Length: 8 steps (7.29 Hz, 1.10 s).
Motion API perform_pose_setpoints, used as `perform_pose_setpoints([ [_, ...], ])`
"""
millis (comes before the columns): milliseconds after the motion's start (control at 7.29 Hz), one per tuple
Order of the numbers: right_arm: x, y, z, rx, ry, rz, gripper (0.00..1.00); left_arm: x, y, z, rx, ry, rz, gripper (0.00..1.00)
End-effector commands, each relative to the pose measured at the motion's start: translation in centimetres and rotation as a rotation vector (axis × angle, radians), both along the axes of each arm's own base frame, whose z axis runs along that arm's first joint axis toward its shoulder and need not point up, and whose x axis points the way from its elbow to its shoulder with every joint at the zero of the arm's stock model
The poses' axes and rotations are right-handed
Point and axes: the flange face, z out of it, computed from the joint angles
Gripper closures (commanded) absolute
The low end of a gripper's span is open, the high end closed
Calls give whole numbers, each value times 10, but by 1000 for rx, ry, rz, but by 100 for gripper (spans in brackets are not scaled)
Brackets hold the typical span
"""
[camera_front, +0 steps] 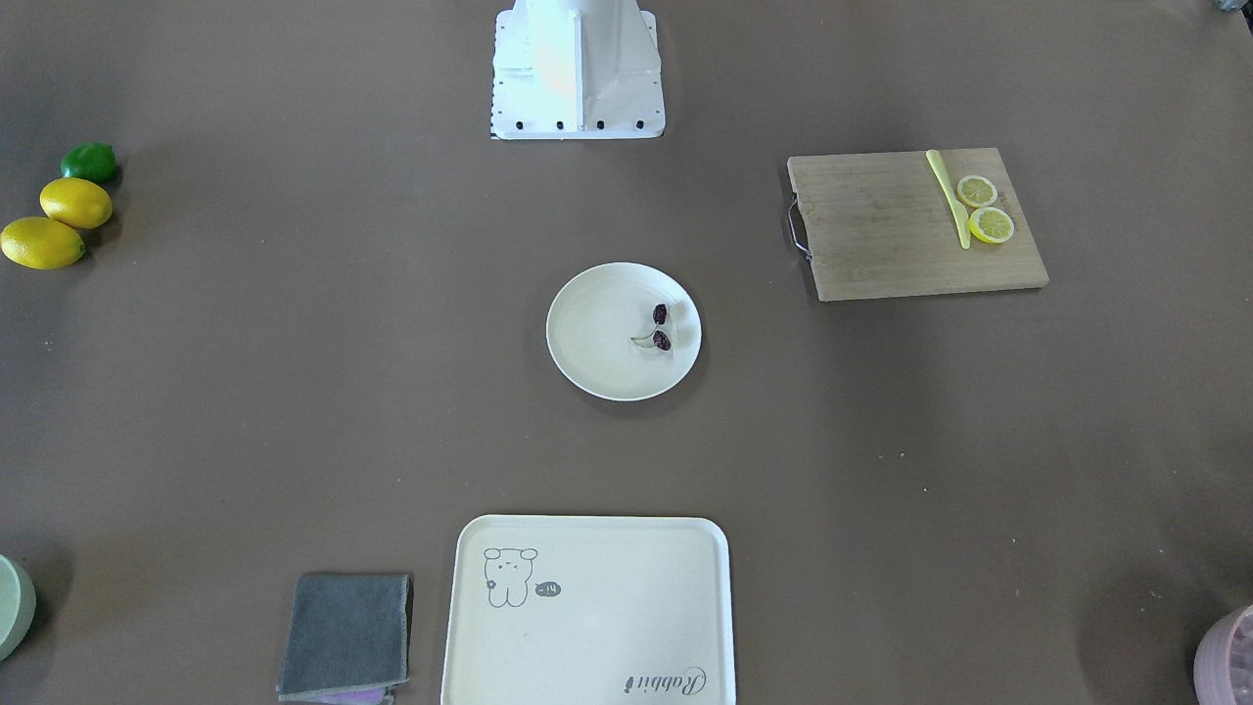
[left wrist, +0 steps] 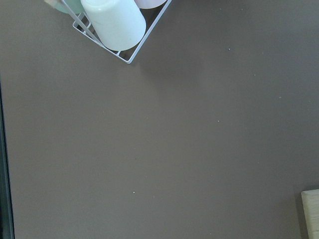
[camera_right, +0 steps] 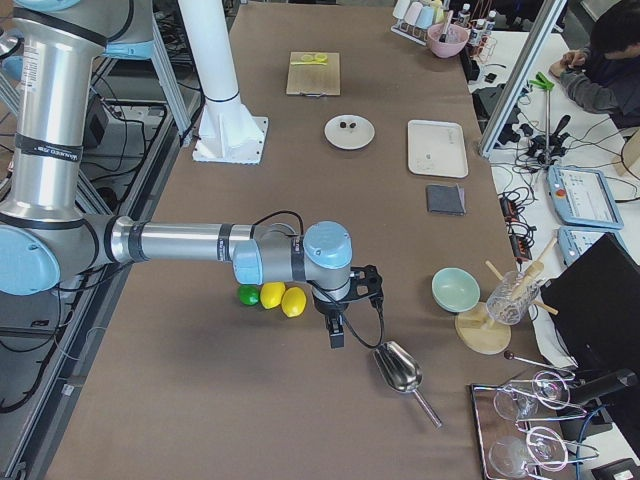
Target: Place red cherry on plate
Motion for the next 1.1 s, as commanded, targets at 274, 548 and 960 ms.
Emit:
perform_pose_setpoints([
  [274,0,2,3,-6,0,-1,0,16,19,33,-34,79,-104,2],
  [548,0,3,7,-12,0,-1,0,23,24,39,-38,111,-118,2],
  [960,0,2,7,-9,0,-1,0,24,21,30,-2,109,-107,2],
])
